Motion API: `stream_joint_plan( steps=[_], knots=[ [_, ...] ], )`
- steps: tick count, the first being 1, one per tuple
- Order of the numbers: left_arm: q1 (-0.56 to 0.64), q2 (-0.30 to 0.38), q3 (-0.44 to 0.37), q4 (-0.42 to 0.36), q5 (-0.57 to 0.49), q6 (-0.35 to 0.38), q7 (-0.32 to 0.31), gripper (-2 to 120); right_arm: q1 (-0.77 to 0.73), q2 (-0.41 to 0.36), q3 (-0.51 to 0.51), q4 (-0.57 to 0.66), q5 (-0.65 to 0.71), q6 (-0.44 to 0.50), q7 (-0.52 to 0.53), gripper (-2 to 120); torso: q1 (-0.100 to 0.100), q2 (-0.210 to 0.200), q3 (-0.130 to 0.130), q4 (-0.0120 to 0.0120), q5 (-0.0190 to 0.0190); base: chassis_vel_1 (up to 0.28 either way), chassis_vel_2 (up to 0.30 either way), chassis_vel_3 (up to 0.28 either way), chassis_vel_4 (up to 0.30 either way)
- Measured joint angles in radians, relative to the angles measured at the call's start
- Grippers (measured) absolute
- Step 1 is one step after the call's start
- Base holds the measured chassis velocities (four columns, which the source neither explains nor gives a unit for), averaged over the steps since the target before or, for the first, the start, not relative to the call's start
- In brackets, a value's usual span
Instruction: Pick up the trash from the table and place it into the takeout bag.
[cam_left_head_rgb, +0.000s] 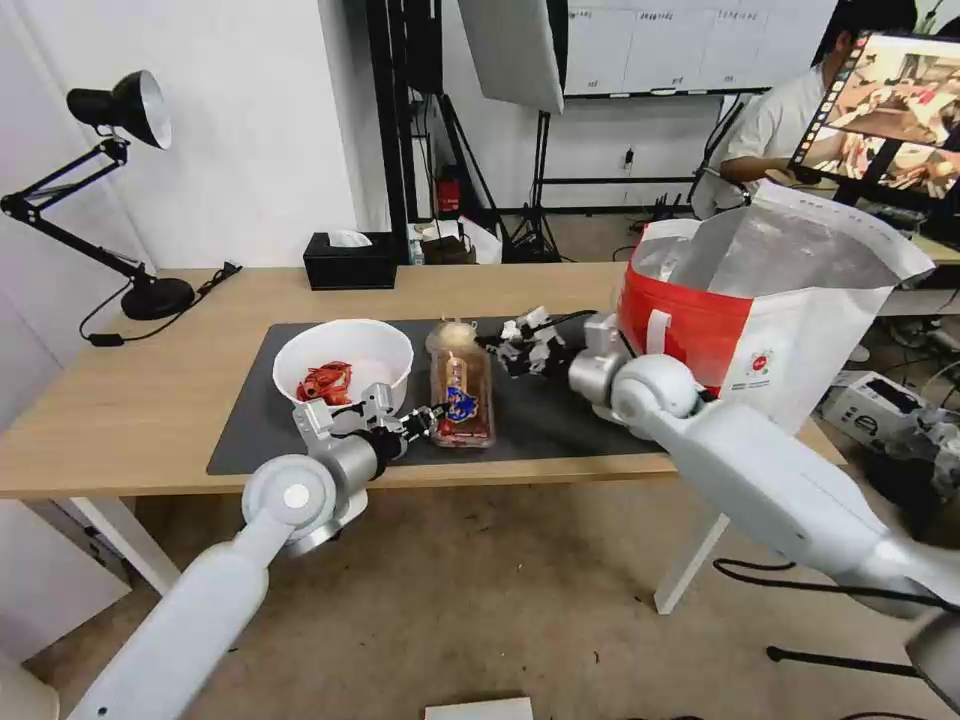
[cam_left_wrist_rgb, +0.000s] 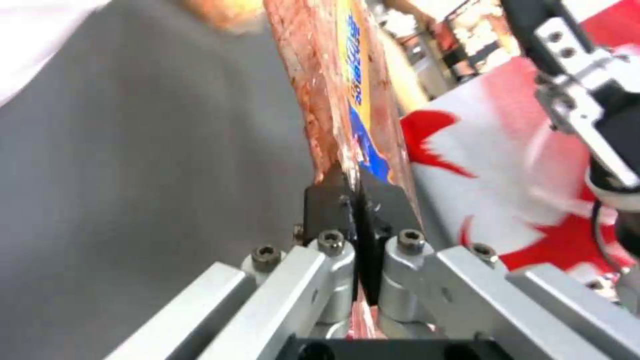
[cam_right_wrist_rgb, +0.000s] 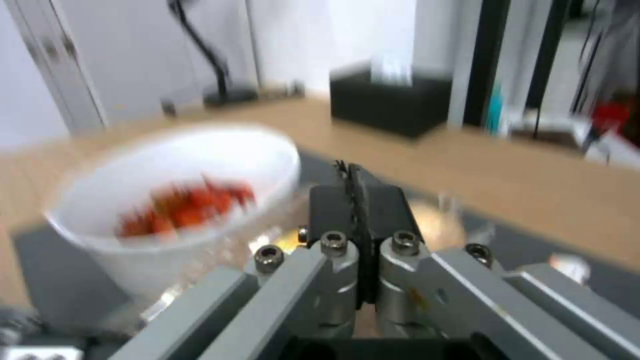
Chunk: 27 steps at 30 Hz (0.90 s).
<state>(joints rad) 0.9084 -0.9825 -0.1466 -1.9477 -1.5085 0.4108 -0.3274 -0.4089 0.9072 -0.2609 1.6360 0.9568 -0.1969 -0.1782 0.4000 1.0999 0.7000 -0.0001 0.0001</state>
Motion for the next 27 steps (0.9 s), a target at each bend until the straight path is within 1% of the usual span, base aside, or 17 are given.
stream_joint_plan(
  steps=[2,5,6,8,9,11,12,13,14,15,16,18,19,20,23,24,27],
  knots=[
    [0.004,0.006,-0.007,-0.017,-0.001,-0.003,0.003,0,-0.021,-0.009,0.016,0.035,0.009,0.018,0.02,0,0.0,0.0,0.0,0.0,0.0,0.0,0.0,0.0,0.0],
    [0.024,0.028,-0.035,-0.076,0.002,-0.013,0.008,0,-0.149,-0.03,0.1,0.2,0.026,0.102,0.12,0,0.0,0.0,0.0,0.0003,-0.0001,0.0,0.0,0.0,0.0],
    [0.024,0.028,-0.035,-0.076,0.002,-0.013,0.008,0,-0.149,-0.03,0.1,0.2,0.026,0.102,0.12,0,0.0,0.0,0.0,0.0003,-0.0001,0.0,0.0,0.0,0.0],
    [0.035,0.045,-0.058,-0.112,0.029,-0.028,0.017,0,-0.301,-0.045,0.203,0.318,0.008,0.124,0.164,0,0.0,0.0,0.0,0.0003,-0.0002,0.0,0.0,0.0,0.0],
    [0.035,0.045,-0.058,-0.112,0.029,-0.028,0.017,0,-0.301,-0.045,0.203,0.318,0.008,0.124,0.164,0,0.0,0.0,0.0,0.0003,-0.0002,0.0,0.0,0.0,0.0],
    [0.036,0.066,-0.079,-0.132,0.068,-0.049,0.041,0,-0.437,-0.073,0.297,0.395,-0.073,0.147,0.165,10,0.0,0.0,0.0,0.0,-0.0001,0.0,0.0,0.0,0.0],
    [0.036,0.066,-0.079,-0.132,0.068,-0.049,0.041,0,-0.437,-0.073,0.297,0.395,-0.073,0.147,0.165,10,0.0,0.0,0.0,0.0,-0.0001,0.0,0.0,0.0,0.0],
    [0.027,0.081,-0.09,-0.137,0.088,-0.065,0.07,0,-0.538,-0.088,0.372,0.446,-0.123,0.16,0.152,18,0.0,0.0,0.0,0.0001,-0.0001,0.0,0.0,0.0,0.0],
    [0.016,0.09,-0.093,-0.138,0.106,-0.077,0.093,0,-0.603,-0.094,0.417,0.481,-0.145,0.166,0.142,22,0.0,0.0,0.0,0.0001,0.0,0.0,0.0,0.0,0.0],
    [0.002,0.098,-0.093,-0.138,0.124,-0.091,0.113,0,-0.66,-0.096,0.454,0.509,-0.163,0.173,0.134,26,0.0,0.0,0.0,-0.0001,-0.0002,0.0,0.0,0.0,0.0],
    [0.002,0.098,-0.093,-0.138,0.124,-0.091,0.113,0,-0.66,-0.096,0.454,0.509,-0.163,0.173,0.134,26,0.0,0.0,0.0,-0.0001,-0.0002,0.0,0.0,0.0,0.0],
    [-0.046,0.106,-0.08,-0.138,0.16,-0.121,0.151,0,-0.808,-0.092,0.53,0.565,-0.21,0.189,0.111,37,0.0,0.0,0.0,0.0001,-0.0001,0.0,0.0,0.0,0.0],
    [-0.074,0.107,-0.066,-0.134,0.176,-0.136,0.167,0,-0.876,-0.079,0.567,0.582,-0.239,0.202,0.099,41,0.0,0.0,0.0,-0.0001,-0.0001,0.0,0.0,0.0,0.0],
    [-0.074,0.107,-0.066,-0.134,0.176,-0.136,0.167,0,-0.876,-0.079,0.567,0.582,-0.239,0.202,0.099,41,0.0,0.0,0.0,-0.0001,-0.0001,0.0,0.0,0.0,0.0],
    [-0.168,0.105,-0.004,-0.107,0.224,-0.189,0.199,0,-1.047,-0.021,0.654,0.607,-0.319,0.233,0.077,56,0.0,0.0,0.0,-0.0001,0.0001,0.0,0.0,0.0,0.0],
    [-0.168,0.105,-0.004,-0.107,0.224,-0.189,0.199,0,-1.047,-0.021,0.654,0.607,-0.319,0.233,0.077,56,0.0,0.0,0.0,-0.0001,0.0001,0.0,0.0,0.0,0.0],
    [-0.278,0.084,0.077,-0.06,0.244,-0.222,0.203,0,-1.197,0.042,0.715,0.612,-0.445,0.254,0.076,71,0.0,0.0,0.0,0.0001,-0.0001,0.0,0.0,0.0,0.0]
  ],
)
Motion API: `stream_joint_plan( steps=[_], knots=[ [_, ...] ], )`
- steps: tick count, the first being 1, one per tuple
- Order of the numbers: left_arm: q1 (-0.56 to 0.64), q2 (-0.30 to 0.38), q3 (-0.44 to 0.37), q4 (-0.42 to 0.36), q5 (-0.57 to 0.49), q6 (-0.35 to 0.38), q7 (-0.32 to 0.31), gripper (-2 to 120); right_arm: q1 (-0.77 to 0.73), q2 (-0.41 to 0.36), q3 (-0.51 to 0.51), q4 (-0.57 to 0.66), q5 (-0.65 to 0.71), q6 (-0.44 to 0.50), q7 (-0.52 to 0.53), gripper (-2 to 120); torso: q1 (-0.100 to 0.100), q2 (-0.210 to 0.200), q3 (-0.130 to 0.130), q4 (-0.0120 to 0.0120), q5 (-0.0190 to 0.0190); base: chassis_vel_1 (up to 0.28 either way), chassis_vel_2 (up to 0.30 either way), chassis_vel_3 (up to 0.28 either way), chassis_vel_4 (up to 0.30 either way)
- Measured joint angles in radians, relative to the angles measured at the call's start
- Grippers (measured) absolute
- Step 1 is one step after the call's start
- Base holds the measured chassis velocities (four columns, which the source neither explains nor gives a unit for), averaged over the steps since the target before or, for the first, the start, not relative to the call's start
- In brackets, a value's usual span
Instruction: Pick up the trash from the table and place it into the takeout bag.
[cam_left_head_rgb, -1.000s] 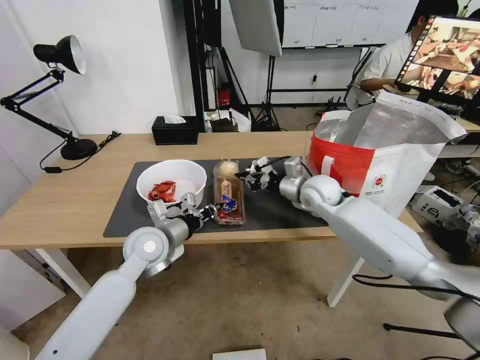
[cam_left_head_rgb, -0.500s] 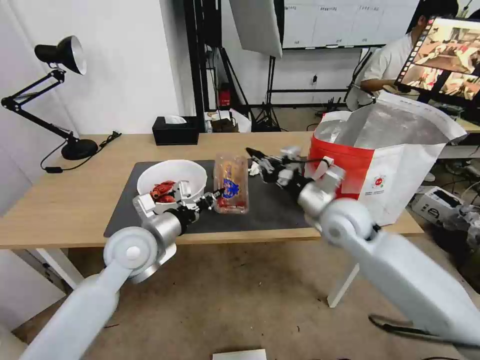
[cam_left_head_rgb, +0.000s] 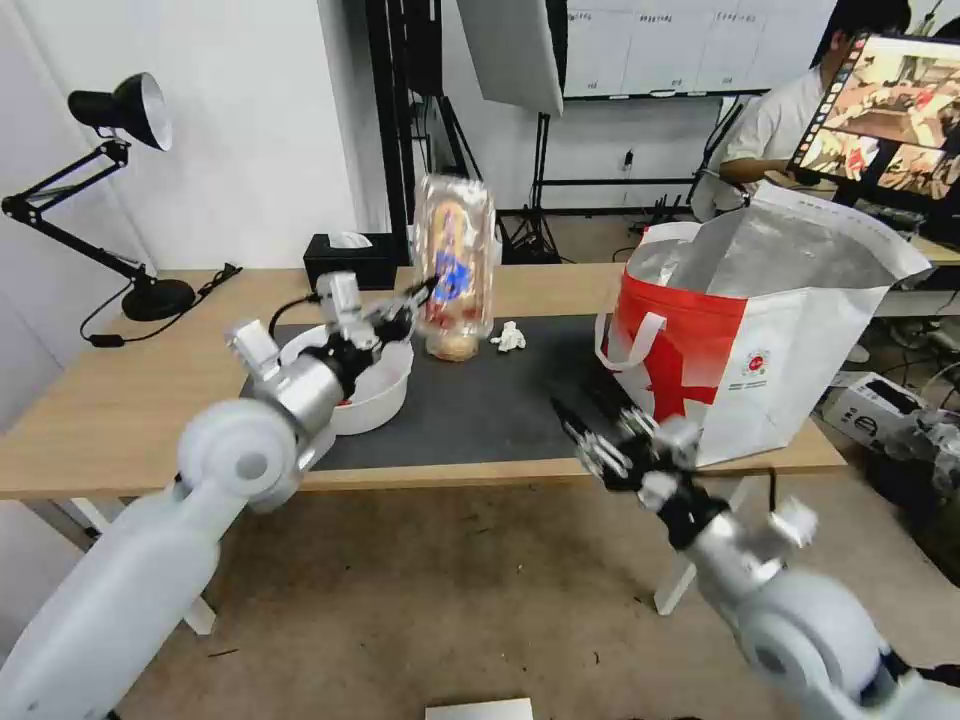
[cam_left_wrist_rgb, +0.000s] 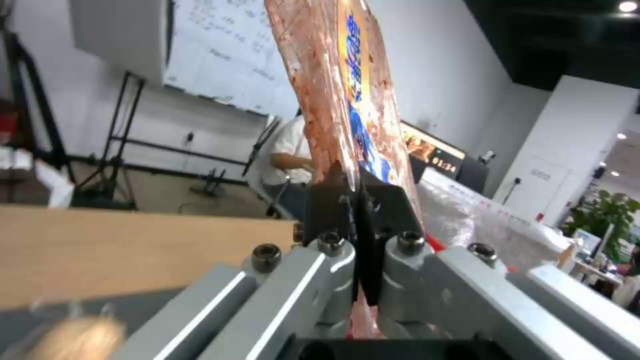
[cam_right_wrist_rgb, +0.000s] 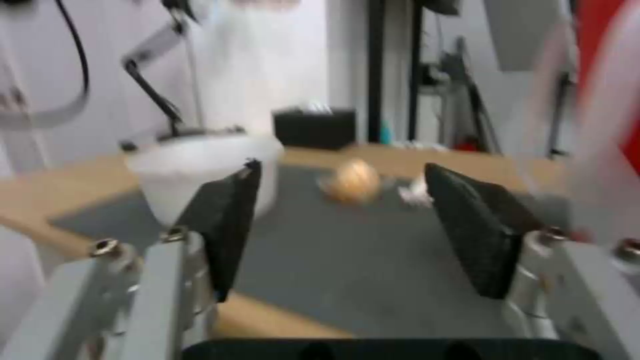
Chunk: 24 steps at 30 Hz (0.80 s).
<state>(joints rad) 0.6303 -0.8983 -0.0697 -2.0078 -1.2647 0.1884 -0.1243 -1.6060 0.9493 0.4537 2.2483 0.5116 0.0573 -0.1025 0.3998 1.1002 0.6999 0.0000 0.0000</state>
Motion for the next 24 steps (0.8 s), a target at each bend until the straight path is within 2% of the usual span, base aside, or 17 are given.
stream_joint_plan(
  steps=[1,3,4,7,8,10,11,12,15,16,18,19,21,22,24],
  knots=[
    [0.0,0.0,0.0,0.0,0.0,0.0,0.0,0,0.0,0.0,0.0,0.0,0.0,0.0,0.0,71,0.0,0.0,0.0,0.0,0.0,0.0,0.0,0.0,0.0],
    [-0.088,-0.031,0.074,0.042,0.011,-0.021,-0.013,0,-0.084,0.047,0.013,-0.001,-0.107,0.013,0.003,82,0.0,0.0,0.0,-0.0001,0.0,0.0,0.0,0.0,0.0],
    [-0.088,-0.031,0.074,0.042,0.011,-0.021,-0.013,0,-0.084,0.047,0.013,-0.001,-0.107,0.013,0.003,82,0.0,0.0,0.0,-0.0001,0.0,0.0,0.0,0.0,0.0],
    [-0.223,-0.108,0.186,0.113,0.016,-0.036,-0.072,0,-0.144,0.108,0.009,-0.007,-0.217,0.037,0.003,95,0.0,0.0,0.0,-0.0002,0.0002,0.0,0.0,0.0,0.0],
    [-0.223,-0.108,0.186,0.113,0.016,-0.036,-0.072,0,-0.144,0.108,0.009,-0.007,-0.217,0.037,0.003,95,0.0,0.0,0.0,-0.0002,0.0002,0.0,0.0,0.0,0.0],
    [-0.298,-0.166,0.252,0.168,0.019,-0.052,-0.11,0,-0.156,0.135,0.0,-0.007,-0.251,0.039,0.004,99,0.0,0.0,0.0,-0.0002,0.0,0.0,0.0,0.0,0.0],
    [-0.34,-0.205,0.287,0.21,0.025,-0.059,-0.125,0,-0.161,0.144,-0.006,-0.007,-0.267,0.04,0.005,100,0.0,0.0,0.0,-0.0003,0.0002,0.0,0.0,0.0,0.0],
    [-0.34,-0.205,0.287,0.21,0.025,-0.059,-0.125,0,-0.161,0.144,-0.006,-0.007,-0.267,0.04,0.005,100,0.0,0.0,0.0,-0.0003,0.0002,0.0,0.0,0.0,0.0],
    [-0.425,-0.307,0.352,0.313,0.034,-0.068,-0.147,0,-0.176,0.16,-0.013,-0.007,-0.292,0.04,0.006,100,0.0,0.0,0.0,0.0001,0.0003,0.0,0.0,0.0,0.0],
    [-0.425,-0.307,0.352,0.313,0.034,-0.068,-0.147,0,-0.176,0.16,-0.013,-0.007,-0.292,0.04,0.006,100,0.0,0.0,0.0,0.0001,0.0003,0.0,0.0,0.0,0.0],
    [-0.476,-0.395,0.385,0.378,0.039,-0.071,-0.16,0,-0.19,0.169,-0.02,-0.01,-0.311,0.04,0.004,100,0.0,0.0,0.0,0.0001,0.0003,0.0,0.0,0.0,0.0],
    [-0.476,-0.395,0.385,0.378,0.039,-0.071,-0.16,0,-0.19,0.169,-0.02,-0.01,-0.311,0.04,0.004,100,0.0,0.0,0.0,0.0001,0.0003,0.0,0.0,0.0,0.0],
    [-0.521,-0.487,0.42,0.454,0.071,-0.076,-0.179,0,-0.205,0.18,-0.032,-0.016,-0.333,0.044,0.0,100,0.0,0.0,0.0,-0.0003,0.0004,0.0,0.0,0.0,0.0],
    [-0.521,-0.487,0.42,0.454,0.071,-0.076,-0.179,0,-0.205,0.18,-0.032,-0.016,-0.333,0.044,0.0,100,0.0,0.0,0.0,-0.0003,0.0004,0.0,0.0,0.0,0.0],
    [-0.552,-0.557,0.453,0.512,0.095,-0.081,-0.188,0,-0.218,0.191,-0.049,-0.014,-0.344,0.047,0.0,100,0.0,0.0,0.0,-0.0001,0.0004,0.0,0.0,0.0,0.0]
  ],
)
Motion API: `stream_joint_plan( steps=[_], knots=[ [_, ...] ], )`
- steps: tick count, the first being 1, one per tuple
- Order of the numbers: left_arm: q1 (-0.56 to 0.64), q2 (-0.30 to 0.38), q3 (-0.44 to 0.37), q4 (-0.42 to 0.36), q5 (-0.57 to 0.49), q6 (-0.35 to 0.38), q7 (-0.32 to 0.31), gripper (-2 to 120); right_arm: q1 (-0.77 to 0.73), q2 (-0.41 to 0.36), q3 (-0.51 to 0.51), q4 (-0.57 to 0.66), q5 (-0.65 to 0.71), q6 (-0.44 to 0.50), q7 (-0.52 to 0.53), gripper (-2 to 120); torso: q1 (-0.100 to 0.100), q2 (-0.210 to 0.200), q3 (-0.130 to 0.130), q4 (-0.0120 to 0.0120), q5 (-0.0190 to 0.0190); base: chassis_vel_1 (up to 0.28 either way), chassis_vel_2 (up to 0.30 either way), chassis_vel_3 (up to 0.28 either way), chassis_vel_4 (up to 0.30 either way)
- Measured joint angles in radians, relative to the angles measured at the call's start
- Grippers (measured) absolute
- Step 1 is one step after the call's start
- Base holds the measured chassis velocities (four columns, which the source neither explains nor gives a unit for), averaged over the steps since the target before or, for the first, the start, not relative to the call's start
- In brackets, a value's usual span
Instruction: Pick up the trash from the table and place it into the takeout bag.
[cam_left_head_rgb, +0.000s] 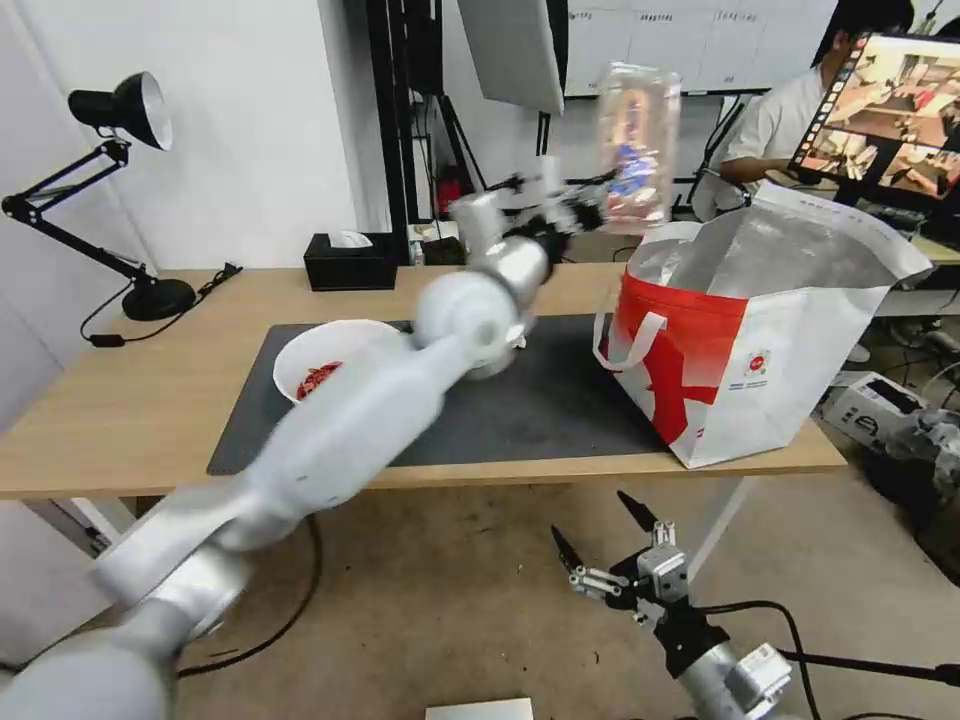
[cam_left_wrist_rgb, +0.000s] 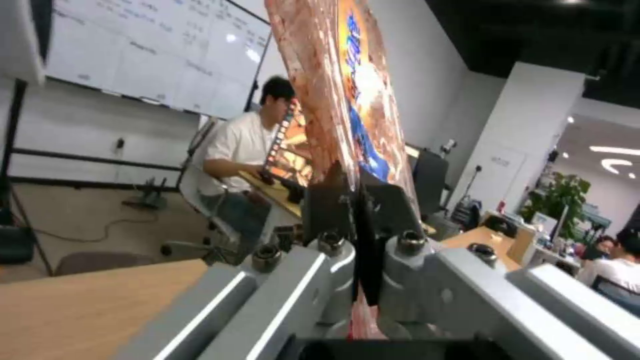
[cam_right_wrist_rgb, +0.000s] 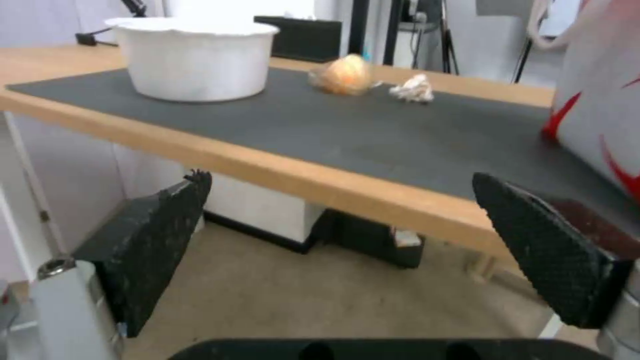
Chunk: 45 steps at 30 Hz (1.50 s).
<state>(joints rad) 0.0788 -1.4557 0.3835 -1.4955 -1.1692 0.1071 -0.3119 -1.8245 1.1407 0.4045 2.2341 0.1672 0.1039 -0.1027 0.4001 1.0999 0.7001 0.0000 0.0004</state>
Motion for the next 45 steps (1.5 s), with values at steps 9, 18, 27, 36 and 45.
stream_joint_plan(
  steps=[9,18,27,36,45],
  knots=[
    [-0.027,-0.106,0.06,0.101,0.094,-0.002,0.003,0,-0.005,0.01,0.0,0.014,-0.003,0.003,0.0,100,0.0,0.0,0.0,0.0002,-0.0001,0.0,0.0,0.0,0.0],
    [-0.022,-0.097,0.096,0.137,0.206,-0.001,0.028,0,0.007,0.003,-0.002,0.0,0.002,0.014,0.002,100,0.0,0.0,0.0,0.0001,-0.0003,0.0,0.0,0.0,0.0],
    [-0.02,-0.054,0.136,0.152,0.312,0.005,0.103,0,0.013,0.0,-0.009,-0.018,0.006,0.019,0.002,100,0.0,0.0,0.0,0.0,-0.0004,0.0,0.0,0.0,0.0],
    [-0.018,-0.034,0.136,0.126,0.261,0.006,0.121,6,0.019,-0.001,-0.012,-0.026,0.008,0.019,0.002,100,0.0,0.0,0.0,0.0,-0.0005,0.0,0.0,0.0,0.0],
    [-0.024,-0.024,0.136,0.093,0.173,0.016,0.125,37,0.02,0.001,-0.011,-0.025,0.009,0.016,0.002,100,0.0,0.0,0.0,0.0001,-0.0004,0.0,0.0,0.0,0.0]
  ],
)
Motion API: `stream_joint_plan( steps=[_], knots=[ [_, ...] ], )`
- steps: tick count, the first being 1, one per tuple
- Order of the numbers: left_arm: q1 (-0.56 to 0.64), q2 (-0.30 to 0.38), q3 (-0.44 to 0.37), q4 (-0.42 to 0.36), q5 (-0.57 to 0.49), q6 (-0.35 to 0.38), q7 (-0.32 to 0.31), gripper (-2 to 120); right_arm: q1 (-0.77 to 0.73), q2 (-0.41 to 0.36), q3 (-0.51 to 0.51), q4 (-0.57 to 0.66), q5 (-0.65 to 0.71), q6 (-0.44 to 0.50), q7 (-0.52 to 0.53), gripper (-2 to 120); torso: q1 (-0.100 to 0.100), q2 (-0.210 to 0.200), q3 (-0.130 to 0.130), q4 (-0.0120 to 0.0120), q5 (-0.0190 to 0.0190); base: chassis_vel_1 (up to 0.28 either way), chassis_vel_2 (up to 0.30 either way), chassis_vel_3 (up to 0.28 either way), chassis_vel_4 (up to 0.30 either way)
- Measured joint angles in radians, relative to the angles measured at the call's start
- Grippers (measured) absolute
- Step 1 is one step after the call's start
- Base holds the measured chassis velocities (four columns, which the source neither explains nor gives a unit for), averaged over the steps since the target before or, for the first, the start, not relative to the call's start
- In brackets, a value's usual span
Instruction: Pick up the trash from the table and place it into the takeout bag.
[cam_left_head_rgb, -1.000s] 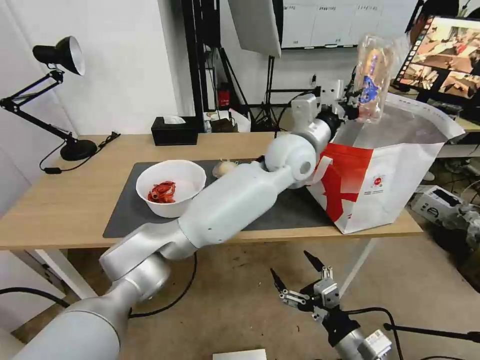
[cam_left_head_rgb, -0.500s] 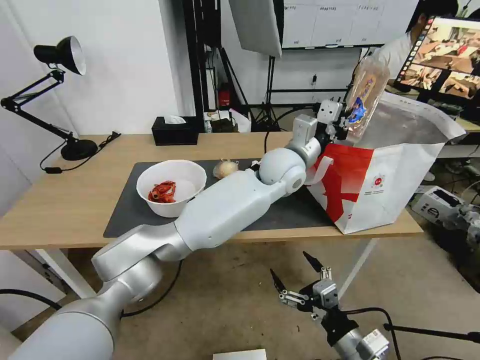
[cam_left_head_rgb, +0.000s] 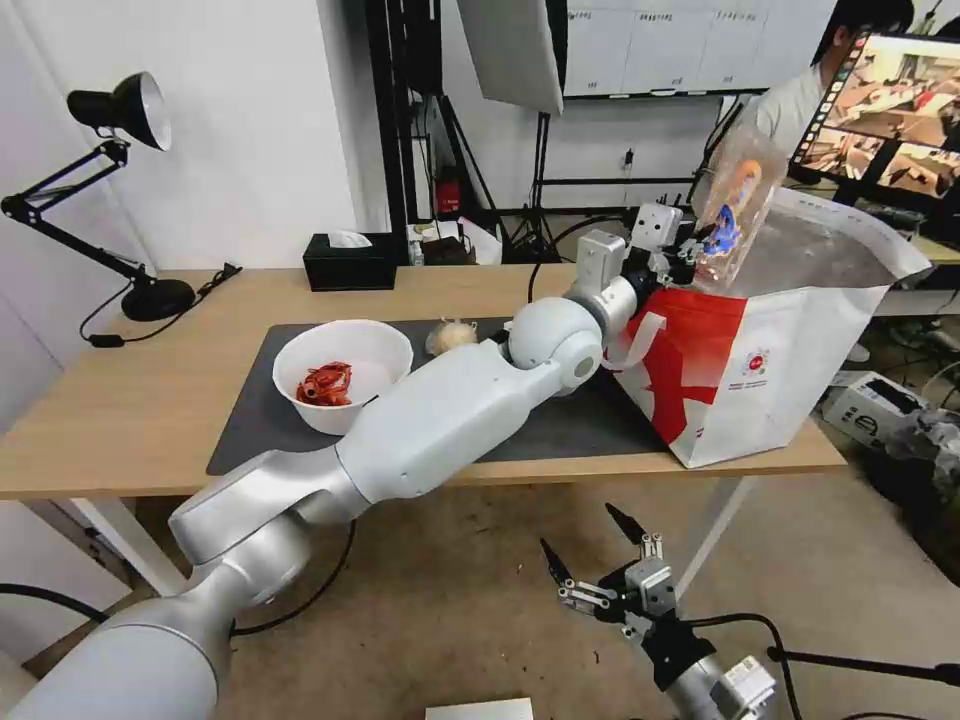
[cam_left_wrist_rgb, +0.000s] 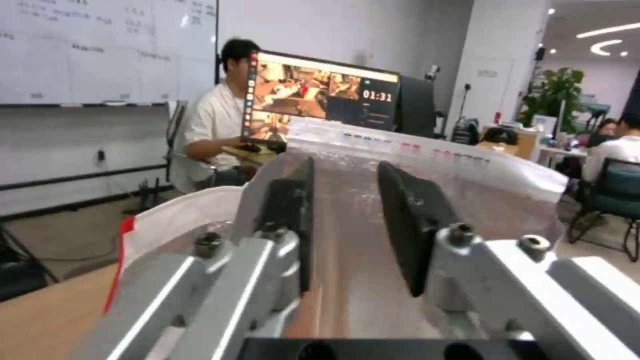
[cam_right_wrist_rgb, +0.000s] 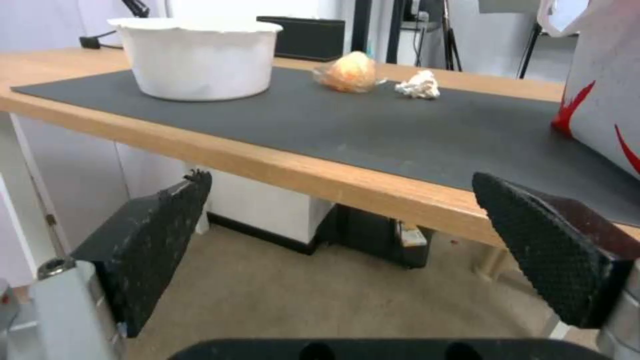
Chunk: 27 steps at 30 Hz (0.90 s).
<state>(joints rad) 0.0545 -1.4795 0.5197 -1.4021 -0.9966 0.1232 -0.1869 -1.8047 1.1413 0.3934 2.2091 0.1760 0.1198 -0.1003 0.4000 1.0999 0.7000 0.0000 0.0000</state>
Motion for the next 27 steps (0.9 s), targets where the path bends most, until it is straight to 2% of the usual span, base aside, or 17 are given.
stream_joint_plan(
  steps=[3,5,6,13,14,16,17,19,21,24,25,27],
  knots=[
    [-0.005,-0.005,0.0,-0.003,-0.015,0.002,-0.001,44,-0.003,0.005,0.003,0.005,0.0,-0.001,0.0,100,0.0,0.0,0.0,0.0001,0.0,0.0,0.0,0.0,0.0],
    [-0.012,-0.011,0.0,-0.007,-0.032,0.005,-0.001,54,-0.01,0.012,0.008,0.012,0.0,-0.002,0.0,100,0.0,0.0,0.0,-0.0002,0.0,0.0,0.0,0.0,0.0],
    [-0.012,-0.011,0.0,-0.007,-0.032,0.005,-0.001,54,-0.01,0.012,0.008,0.012,0.0,-0.002,0.0,100,0.0,0.0,0.0,-0.0002,0.0,0.0,0.0,0.0,0.0],
    [-0.021,-0.004,0.004,-0.024,-0.045,0.015,-0.006,84,-0.014,0.014,0.021,0.019,-0.002,-0.002,-0.004,100,0.0,0.0,0.0,0.0,0.0,0.0,0.0,0.0,0.0],
    [-0.021,-0.004,0.004,-0.024,-0.045,0.015,-0.006,84,-0.014,0.014,0.021,0.019,-0.002,-0.002,-0.004,100,0.0,0.0,0.0,0.0,0.0,0.0,0.0,0.0,0.0],
    [-0.021,0.007,0.004,-0.043,-0.045,0.015,-0.012,95,-0.018,0.019,0.033,0.023,-0.002,-0.002,-0.004,100,0.0,0.0,0.0,-0.0002,0.0,0.0,0.0,0.0,0.0],
    [-0.021,0.007,0.004,-0.043,-0.045,0.015,-0.012,95,-0.018,0.019,0.033,0.023,-0.002,-0.002,-0.004,100,0.0,0.0,0.0,-0.0002,0.0,0.0,0.0,0.0,0.0],
    [-0.015,0.046,-0.002,-0.086,-0.044,0.023,-0.023,99,-0.023,0.026,0.041,0.028,-0.002,-0.001,-0.005,100,0.0,0.0,0.0,-0.0003,0.0,0.0,0.0,0.0,0.0],
    [-0.009,0.066,-0.007,-0.105,-0.04,0.025,-0.026,99,-0.025,0.029,0.044,0.031,-0.002,0.0,-0.005,100,0.0,0.0,0.0,0.0,0.0,0.0,0.0,0.0,0.0],
    [0.036,0.144,-0.045,-0.18,-0.025,0.027,-0.03,100,-0.031,0.041,0.058,0.04,-0.003,0.003,-0.004,100,0.0,0.0,0.0,-0.0002,-0.0002,0.0,0.0,0.0,0.0],
    [0.036,0.144,-0.045,-0.18,-0.025,0.027,-0.03,100,-0.031,0.041,0.058,0.04,-0.003,0.003,-0.004,100,0.0,0.0,0.0,-0.0002,-0.0002,0.0,0.0,0.0,0.0],
    [0.084,0.229,-0.082,-0.254,-0.018,0.029,-0.031,100,-0.027,0.04,0.061,0.041,-0.003,0.004,-0.003,100,0.0,0.0,0.0,0.0001,-0.0002,0.0,0.0,0.0,0.0]
  ],
)
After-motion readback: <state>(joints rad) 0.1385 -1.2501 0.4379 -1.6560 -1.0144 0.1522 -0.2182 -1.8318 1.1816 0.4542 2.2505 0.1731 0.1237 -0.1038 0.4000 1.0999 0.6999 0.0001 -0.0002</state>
